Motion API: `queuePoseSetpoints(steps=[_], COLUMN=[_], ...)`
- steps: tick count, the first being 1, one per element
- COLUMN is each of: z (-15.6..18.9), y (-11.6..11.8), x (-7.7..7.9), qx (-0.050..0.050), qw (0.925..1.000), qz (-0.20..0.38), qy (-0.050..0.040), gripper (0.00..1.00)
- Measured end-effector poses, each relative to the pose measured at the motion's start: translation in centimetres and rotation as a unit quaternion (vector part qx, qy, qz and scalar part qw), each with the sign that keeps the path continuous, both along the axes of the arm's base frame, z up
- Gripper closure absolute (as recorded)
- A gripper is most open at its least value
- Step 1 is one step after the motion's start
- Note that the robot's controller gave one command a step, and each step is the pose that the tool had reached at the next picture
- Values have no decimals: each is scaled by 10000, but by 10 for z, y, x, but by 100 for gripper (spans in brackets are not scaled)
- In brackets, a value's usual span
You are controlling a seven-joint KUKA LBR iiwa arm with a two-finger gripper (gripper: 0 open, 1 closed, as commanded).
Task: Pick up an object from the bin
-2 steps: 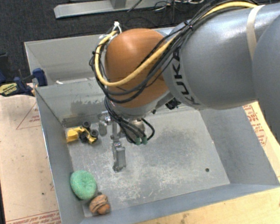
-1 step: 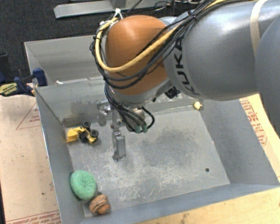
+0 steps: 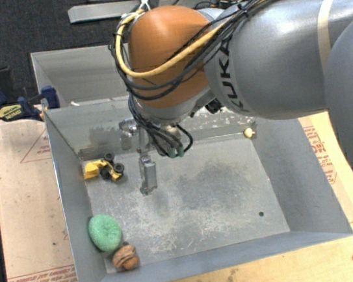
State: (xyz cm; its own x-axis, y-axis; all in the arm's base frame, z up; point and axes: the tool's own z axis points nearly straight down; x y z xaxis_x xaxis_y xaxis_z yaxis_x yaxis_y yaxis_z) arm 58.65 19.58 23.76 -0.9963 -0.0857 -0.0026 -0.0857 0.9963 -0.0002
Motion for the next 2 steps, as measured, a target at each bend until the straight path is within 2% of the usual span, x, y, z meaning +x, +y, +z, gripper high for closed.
queuePoseSetpoints(steps=[1, 2], z=[-38, -72], y=[9, -24], x=[40, 35], qx=[30, 5], qw=[10000, 10000], qz=[52, 55], qy=[-66, 19], gripper=[0, 0])
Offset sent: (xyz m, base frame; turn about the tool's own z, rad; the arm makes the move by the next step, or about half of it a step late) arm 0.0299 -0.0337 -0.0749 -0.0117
